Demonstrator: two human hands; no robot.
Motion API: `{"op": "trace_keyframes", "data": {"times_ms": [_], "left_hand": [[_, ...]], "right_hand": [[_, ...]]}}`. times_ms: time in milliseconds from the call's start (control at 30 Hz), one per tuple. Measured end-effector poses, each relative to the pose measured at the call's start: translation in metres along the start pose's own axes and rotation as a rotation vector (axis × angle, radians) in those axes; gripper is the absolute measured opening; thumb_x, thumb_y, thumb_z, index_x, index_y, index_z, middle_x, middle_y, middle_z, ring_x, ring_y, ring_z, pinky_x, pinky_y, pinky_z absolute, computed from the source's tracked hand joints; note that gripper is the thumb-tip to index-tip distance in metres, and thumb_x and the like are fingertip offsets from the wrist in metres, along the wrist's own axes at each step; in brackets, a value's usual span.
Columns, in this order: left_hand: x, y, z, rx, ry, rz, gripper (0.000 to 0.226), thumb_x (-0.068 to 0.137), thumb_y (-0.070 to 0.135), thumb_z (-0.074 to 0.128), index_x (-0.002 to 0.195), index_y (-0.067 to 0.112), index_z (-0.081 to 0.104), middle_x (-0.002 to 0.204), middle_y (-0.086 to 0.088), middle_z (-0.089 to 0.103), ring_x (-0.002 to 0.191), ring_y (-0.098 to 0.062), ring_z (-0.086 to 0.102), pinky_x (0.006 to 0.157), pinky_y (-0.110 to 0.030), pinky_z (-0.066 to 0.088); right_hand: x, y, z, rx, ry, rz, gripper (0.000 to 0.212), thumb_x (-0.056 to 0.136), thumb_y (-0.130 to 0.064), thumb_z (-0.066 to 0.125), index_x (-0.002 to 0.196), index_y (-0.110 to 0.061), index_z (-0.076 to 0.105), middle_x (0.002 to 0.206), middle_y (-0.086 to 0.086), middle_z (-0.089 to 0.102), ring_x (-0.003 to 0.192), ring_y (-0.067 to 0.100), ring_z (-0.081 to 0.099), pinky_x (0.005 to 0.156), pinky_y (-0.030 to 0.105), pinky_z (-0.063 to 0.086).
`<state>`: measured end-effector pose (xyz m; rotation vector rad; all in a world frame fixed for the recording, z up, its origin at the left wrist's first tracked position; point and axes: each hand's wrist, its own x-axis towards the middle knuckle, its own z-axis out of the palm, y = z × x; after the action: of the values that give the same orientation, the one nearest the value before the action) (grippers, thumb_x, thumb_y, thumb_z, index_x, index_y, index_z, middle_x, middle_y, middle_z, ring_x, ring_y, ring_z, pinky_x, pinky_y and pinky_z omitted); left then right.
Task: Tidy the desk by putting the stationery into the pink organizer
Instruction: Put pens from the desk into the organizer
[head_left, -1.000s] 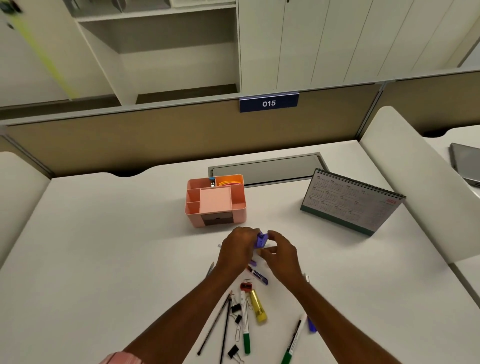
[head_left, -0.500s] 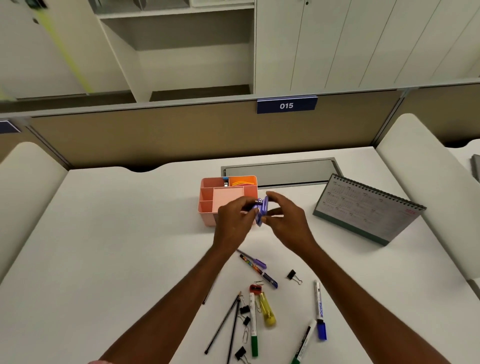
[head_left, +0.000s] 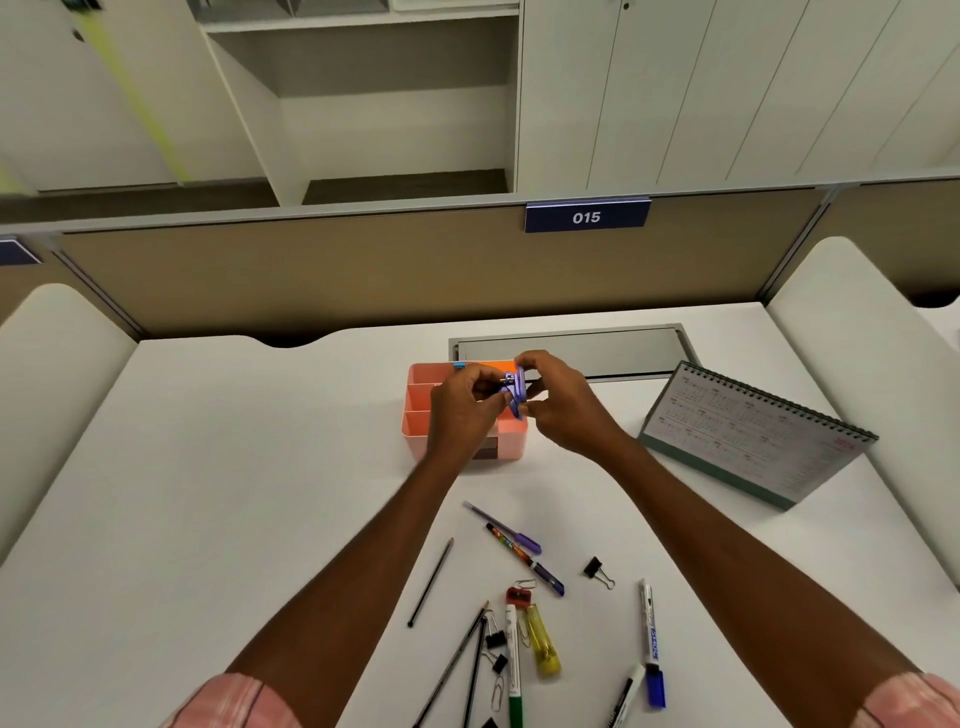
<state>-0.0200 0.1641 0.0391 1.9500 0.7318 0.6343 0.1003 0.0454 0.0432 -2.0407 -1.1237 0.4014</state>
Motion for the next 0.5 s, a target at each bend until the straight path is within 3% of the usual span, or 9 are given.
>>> {"op": "trace_keyframes", "data": {"times_ms": [200,267,367,500], "left_hand": [[0.010,-0.020,0.007,0.127,-0.085,-0.060,0.034,0.086,0.021,0.083,0.117,0.011,0.075,0.114,-0.004,0.078,0.101,-0.017,0.073,0.086,-0.020,0.055],[0.013,-0.024,0.009,0.166,-0.103,-0.075,0.034,0.087,0.023,0.082,0.118,0.011,0.075,0.115,-0.004,0.077,0.102,-0.019,0.073,0.087,-0.024,0.056],[0.017,-0.028,0.013,0.215,-0.122,-0.089,0.036,0.087,0.025,0.082,0.120,0.013,0.075,0.117,-0.005,0.077,0.102,-0.022,0.073,0.090,-0.031,0.058],[0.021,-0.034,0.022,0.265,-0.153,-0.131,0.034,0.088,0.027,0.081,0.120,0.017,0.075,0.119,-0.004,0.076,0.103,-0.023,0.072,0.086,-0.029,0.056]], "right_hand": [[0.004,0.016,0.014,-0.066,-0.064,0.028,0.065,0.084,-0.001,0.079,0.137,-0.020,0.048,0.135,0.004,0.059,0.103,0.021,0.065,0.084,0.034,0.060],[0.005,0.022,0.018,-0.086,-0.072,0.041,0.064,0.084,-0.002,0.078,0.137,-0.024,0.047,0.134,0.002,0.059,0.105,0.020,0.064,0.086,0.038,0.059],[0.006,0.029,0.022,-0.126,-0.065,0.080,0.064,0.084,-0.003,0.078,0.136,-0.024,0.048,0.134,0.000,0.059,0.110,0.019,0.061,0.085,0.032,0.054],[0.009,0.037,0.026,-0.209,-0.063,0.052,0.065,0.080,-0.006,0.083,0.136,-0.019,0.052,0.141,0.004,0.053,0.122,0.025,0.056,0.092,0.035,0.055]]}}
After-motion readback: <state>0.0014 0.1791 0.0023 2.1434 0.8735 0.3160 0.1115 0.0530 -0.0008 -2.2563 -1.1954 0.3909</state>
